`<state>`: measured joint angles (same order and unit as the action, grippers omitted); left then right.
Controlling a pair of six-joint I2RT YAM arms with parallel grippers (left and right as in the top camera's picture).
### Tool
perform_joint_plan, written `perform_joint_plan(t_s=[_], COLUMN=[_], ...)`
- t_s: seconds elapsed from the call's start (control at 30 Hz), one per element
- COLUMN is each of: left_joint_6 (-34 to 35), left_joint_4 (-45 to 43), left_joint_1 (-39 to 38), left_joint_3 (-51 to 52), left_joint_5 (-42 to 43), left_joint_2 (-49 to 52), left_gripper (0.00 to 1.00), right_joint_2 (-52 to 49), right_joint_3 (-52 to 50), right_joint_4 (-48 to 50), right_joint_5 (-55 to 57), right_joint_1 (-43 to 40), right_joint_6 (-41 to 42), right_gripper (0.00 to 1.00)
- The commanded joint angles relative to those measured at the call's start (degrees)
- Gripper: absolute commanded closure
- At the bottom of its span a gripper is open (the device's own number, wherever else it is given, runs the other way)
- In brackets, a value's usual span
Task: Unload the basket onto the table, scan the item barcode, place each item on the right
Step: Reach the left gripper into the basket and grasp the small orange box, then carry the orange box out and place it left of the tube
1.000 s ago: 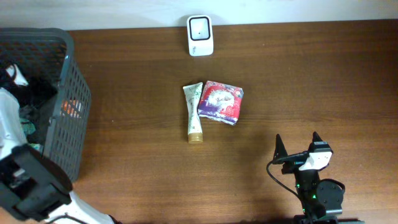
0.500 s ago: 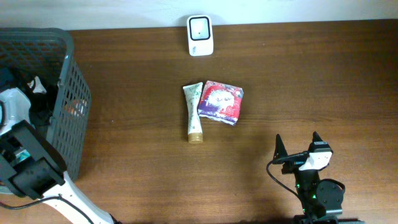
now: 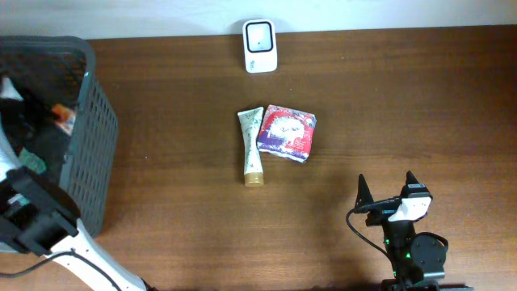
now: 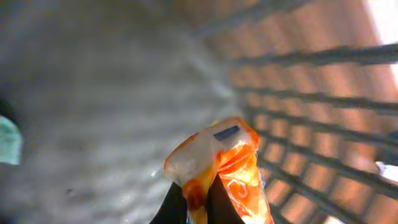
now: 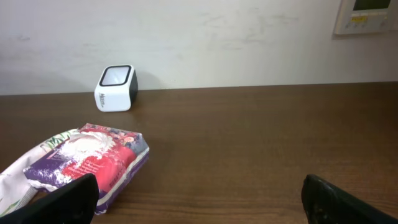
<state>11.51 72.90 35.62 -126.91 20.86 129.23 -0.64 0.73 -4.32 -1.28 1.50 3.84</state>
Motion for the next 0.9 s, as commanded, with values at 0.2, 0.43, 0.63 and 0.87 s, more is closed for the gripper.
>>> perform_joint_plan(t_s=[0.2, 0.43, 0.63, 0.87], left_joint_6=[-0.90, -0.90, -5.01, -17.90], left_joint_4=[21.62, 22.73, 22.23, 21.05], left_joint_1=[0.09, -0.09, -4.22, -22.84], left_joint_3=[-34.18, -38.62, -38.62, -38.51], left_joint_5=[-2.84, 9.25, 23.52, 23.89], left_joint_2=[-3.37, -14.36, -19.65, -19.54], left_gripper=[1.00, 1.00, 1.00, 1.00], right_joint_2=[0.44, 0.44, 0.44, 0.44], right_joint_3=[-0.42, -0.42, -0.42, -0.42], right_joint_4=[-0.24, -0.24, -0.24, -0.24], right_joint_5=[0.70, 0.70, 0.70, 0.70], right_joint_1=[0.33, 0.33, 0.33, 0.33], right_joint_6=[-0.42, -0.42, -0.42, -0.42], right_gripper=[0.01, 0.01, 0.01, 0.01])
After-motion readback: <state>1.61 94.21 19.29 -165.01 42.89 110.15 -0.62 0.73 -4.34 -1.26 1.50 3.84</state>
